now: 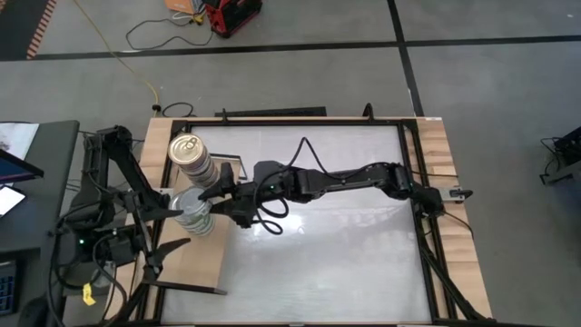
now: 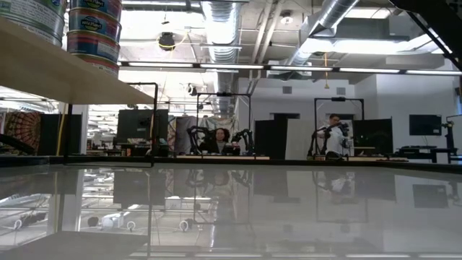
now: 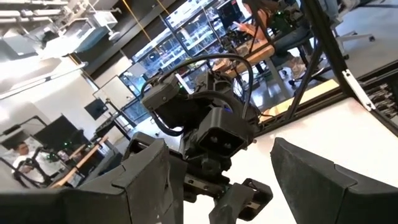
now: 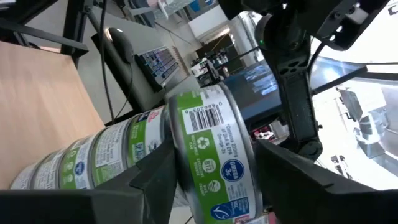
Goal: Stack canned seafood by type on shelf
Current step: Stack the green tuna can on top of the green tuna can on the shelf
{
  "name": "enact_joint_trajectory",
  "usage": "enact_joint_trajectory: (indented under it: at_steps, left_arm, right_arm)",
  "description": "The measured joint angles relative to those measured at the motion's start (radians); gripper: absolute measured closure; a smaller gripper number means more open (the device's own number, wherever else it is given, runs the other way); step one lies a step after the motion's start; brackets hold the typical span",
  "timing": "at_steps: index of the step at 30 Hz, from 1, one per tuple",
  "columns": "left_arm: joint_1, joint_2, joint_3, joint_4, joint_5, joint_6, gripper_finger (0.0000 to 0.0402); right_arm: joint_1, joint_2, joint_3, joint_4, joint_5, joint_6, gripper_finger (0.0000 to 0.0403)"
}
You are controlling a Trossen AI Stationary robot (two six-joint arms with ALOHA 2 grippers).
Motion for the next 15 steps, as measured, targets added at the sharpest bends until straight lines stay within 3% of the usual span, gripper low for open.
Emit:
enact_joint_trajectory:
  at_steps: [15]
  left_arm:
    - [-0.021, 0.000, 0.000, -0.016, 0.001, -0.020, 0.0129]
  right_arm:
    - [-0.005, 0.000, 0.000, 0.003, -0.042, -0.017, 0.0186]
